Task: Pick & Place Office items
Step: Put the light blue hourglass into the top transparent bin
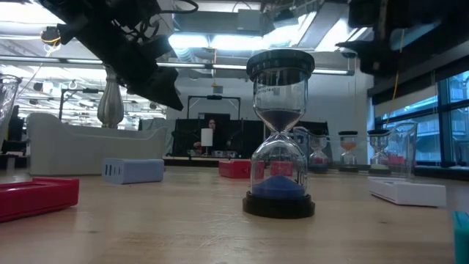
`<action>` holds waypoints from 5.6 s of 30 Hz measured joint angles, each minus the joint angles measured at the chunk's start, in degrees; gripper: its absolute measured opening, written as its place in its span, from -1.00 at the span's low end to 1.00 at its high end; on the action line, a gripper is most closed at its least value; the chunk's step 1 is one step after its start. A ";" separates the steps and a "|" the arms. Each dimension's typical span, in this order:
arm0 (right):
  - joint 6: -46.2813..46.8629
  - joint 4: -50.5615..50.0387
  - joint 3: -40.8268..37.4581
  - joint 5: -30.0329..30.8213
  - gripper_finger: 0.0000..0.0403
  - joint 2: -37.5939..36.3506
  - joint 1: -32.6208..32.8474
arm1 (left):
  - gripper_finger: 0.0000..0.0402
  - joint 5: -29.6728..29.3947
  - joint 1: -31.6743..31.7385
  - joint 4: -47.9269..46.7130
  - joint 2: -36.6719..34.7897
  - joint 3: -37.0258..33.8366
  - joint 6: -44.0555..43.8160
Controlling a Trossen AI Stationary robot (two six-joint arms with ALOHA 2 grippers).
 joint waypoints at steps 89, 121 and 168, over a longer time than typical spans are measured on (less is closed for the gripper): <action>-10.32 -51.65 26.23 15.28 0.40 35.84 46.96 | 0.65 3.03 -0.17 8.30 8.09 -0.07 -25.80; -2.21 -56.15 26.21 11.13 -0.04 39.30 47.85 | 0.65 4.15 -0.22 9.34 8.00 -0.04 -24.64; -45.95 -67.10 33.51 32.65 -0.01 29.62 -22.45 | 0.65 5.51 -0.54 9.32 8.00 0.00 -23.89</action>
